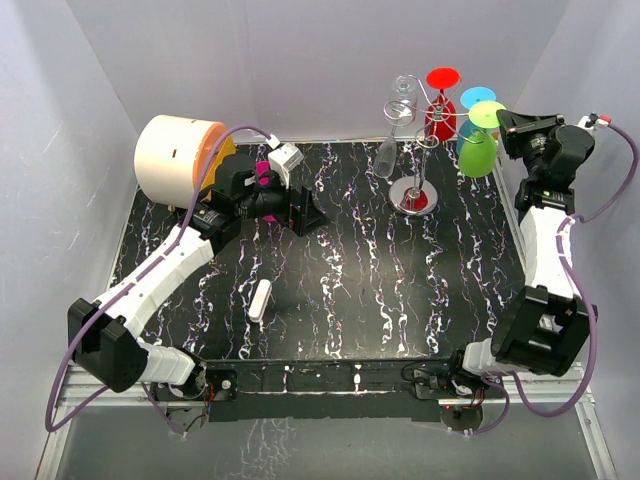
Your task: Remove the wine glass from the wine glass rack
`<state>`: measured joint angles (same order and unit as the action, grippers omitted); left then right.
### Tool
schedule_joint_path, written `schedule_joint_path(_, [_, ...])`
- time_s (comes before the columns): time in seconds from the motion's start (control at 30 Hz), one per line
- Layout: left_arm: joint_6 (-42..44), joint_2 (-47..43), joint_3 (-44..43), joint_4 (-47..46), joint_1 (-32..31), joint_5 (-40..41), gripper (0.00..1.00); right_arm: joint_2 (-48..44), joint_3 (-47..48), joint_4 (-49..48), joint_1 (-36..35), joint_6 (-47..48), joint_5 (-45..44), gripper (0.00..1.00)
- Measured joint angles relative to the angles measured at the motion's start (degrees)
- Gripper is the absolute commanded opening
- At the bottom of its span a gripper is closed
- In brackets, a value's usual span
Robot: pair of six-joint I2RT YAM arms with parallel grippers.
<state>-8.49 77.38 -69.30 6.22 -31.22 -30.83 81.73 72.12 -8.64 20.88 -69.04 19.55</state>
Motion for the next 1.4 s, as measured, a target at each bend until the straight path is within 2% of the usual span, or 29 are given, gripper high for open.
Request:
schedule_joint_path(0.43, [0.4,-0.1,0.0,0.3,-0.2,0.4,0.99,-16.6,-7.9,6.3,0.0,2.1,-16.5,0.0])
schedule_joint_path(0.63, [0.6,-0.3,0.0,0.3,-0.3,0.8,0.99,-21.0,-9.5,9.9,0.0,5.0,-18.2,0.0])
schedule_joint_path(0.9, [0.9,-0.4,0.0,0.5,-1.0,1.9,0.99,-26.6,-13.9,15.1,-0.9,7.3,-11.3,0.0])
schedule_joint_path(1.17, [2.0,-0.3,0.0,1.6,-3.1,5.2,0.99,-31.4,-18.8,20.5,-8.0,10.3,-1.5,0.0])
schedule_joint_path(1.4, [1.9,0.1,1.0,1.5,-4.2,8.5,0.99,-34.4,-32.0,14.0,-12.5,5.8,10.1,0.0])
